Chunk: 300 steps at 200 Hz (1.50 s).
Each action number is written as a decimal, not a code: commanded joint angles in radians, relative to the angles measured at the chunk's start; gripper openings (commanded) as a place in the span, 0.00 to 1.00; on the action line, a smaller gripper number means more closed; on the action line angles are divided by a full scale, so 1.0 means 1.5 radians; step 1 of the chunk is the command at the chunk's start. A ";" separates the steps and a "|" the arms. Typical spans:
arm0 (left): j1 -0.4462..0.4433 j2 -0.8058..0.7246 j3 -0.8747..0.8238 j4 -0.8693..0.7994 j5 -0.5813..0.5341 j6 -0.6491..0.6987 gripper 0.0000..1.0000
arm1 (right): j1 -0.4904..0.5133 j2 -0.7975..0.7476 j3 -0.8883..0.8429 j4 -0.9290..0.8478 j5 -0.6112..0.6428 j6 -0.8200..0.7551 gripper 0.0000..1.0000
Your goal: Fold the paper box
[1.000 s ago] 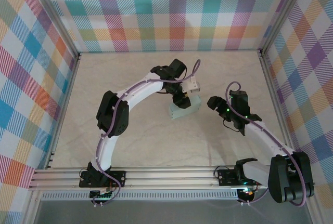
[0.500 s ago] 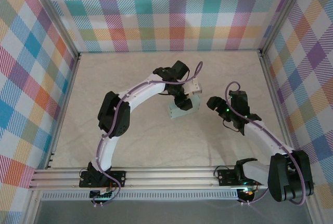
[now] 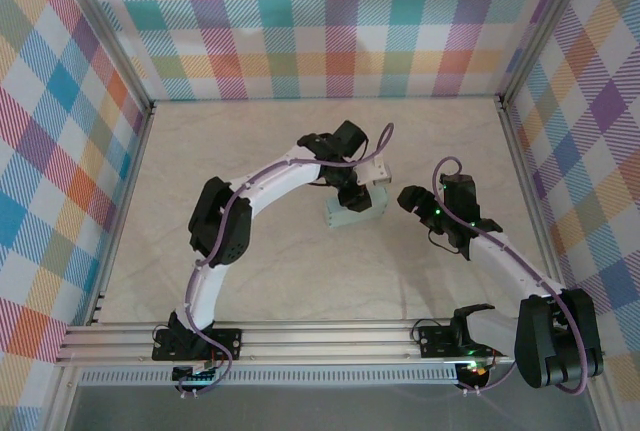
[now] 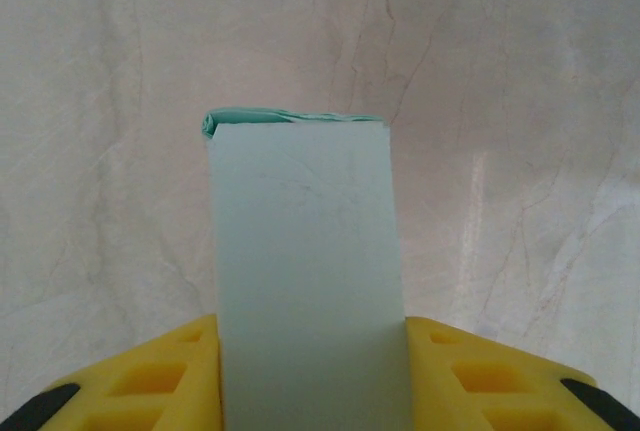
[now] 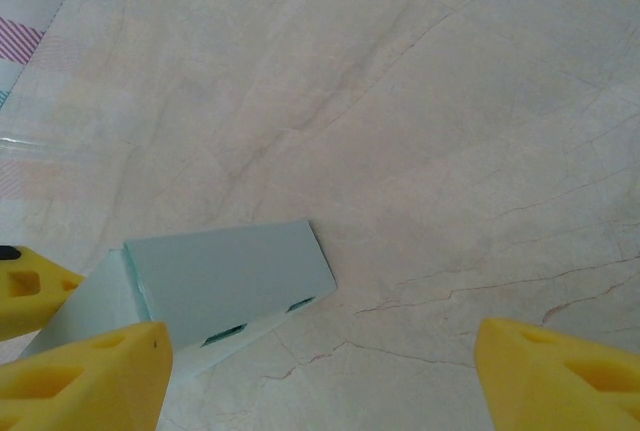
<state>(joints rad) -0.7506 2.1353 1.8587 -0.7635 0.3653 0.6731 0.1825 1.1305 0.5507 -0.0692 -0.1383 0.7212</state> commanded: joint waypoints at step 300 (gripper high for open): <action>0.266 -0.609 -0.724 0.570 -0.302 -0.408 1.00 | -0.004 0.116 0.073 0.213 0.119 -0.425 1.00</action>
<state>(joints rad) -0.4015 1.3567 0.8871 0.0296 -0.0132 0.1612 0.1825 1.2758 0.6186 0.2054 -0.1226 0.2855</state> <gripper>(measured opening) 0.999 0.996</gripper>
